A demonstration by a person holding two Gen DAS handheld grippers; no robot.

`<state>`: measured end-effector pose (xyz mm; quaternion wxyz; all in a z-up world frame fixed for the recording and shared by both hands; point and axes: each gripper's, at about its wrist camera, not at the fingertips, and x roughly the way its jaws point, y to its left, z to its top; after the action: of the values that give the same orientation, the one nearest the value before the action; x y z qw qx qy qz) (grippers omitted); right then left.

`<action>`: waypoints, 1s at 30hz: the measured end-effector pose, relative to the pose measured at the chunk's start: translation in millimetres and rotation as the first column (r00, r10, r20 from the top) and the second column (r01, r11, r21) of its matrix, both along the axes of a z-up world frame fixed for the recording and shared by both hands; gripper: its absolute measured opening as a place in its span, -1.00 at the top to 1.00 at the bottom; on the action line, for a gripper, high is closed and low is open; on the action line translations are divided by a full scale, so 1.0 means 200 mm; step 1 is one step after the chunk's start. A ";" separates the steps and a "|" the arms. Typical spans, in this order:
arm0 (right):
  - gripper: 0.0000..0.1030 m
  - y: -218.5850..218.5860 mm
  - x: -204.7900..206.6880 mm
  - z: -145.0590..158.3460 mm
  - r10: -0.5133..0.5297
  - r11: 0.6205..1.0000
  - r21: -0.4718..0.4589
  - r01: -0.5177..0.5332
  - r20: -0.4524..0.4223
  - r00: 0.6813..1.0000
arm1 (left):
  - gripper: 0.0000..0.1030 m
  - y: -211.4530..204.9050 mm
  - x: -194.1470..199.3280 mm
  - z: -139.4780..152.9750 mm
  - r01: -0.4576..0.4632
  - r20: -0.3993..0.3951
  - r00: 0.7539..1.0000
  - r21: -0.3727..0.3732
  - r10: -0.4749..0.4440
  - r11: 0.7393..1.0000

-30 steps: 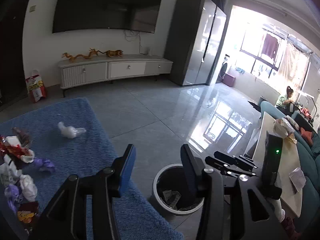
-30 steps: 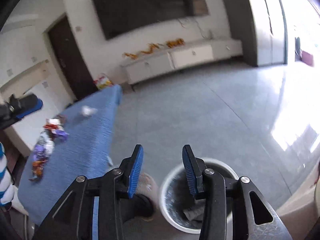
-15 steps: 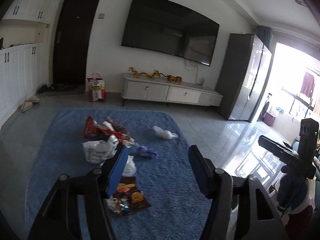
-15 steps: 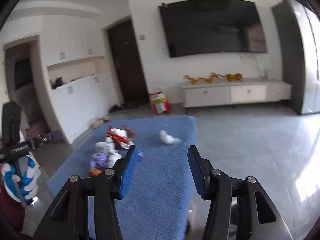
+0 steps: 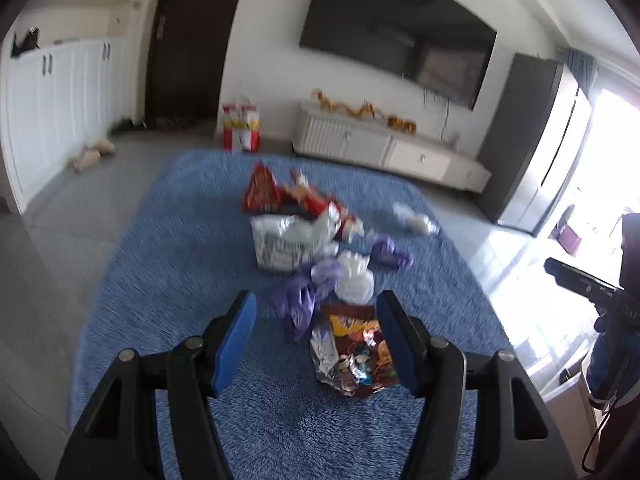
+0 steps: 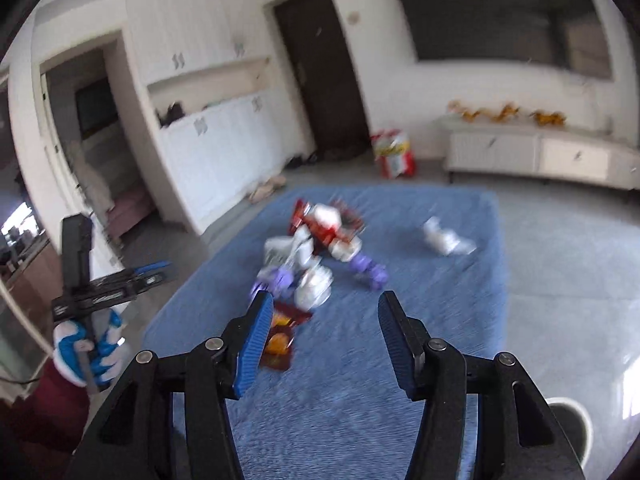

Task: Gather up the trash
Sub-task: 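Grasp the purple wrapper with the left tool while the right tool grasps the brown snack packet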

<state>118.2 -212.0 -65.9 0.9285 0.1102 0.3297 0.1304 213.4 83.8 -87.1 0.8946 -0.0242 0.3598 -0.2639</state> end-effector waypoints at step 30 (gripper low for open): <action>0.02 0.35 0.64 -0.70 0.380 0.918 0.238 -0.318 -0.300 0.875 | 0.66 -0.23 0.50 -0.52 0.121 -0.236 0.965 0.004 -0.116 0.993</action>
<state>247.1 -142.2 -206.4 0.8044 0.1535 0.4863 0.3048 312.5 38.7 -191.7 0.8284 -0.0257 0.4665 -0.3089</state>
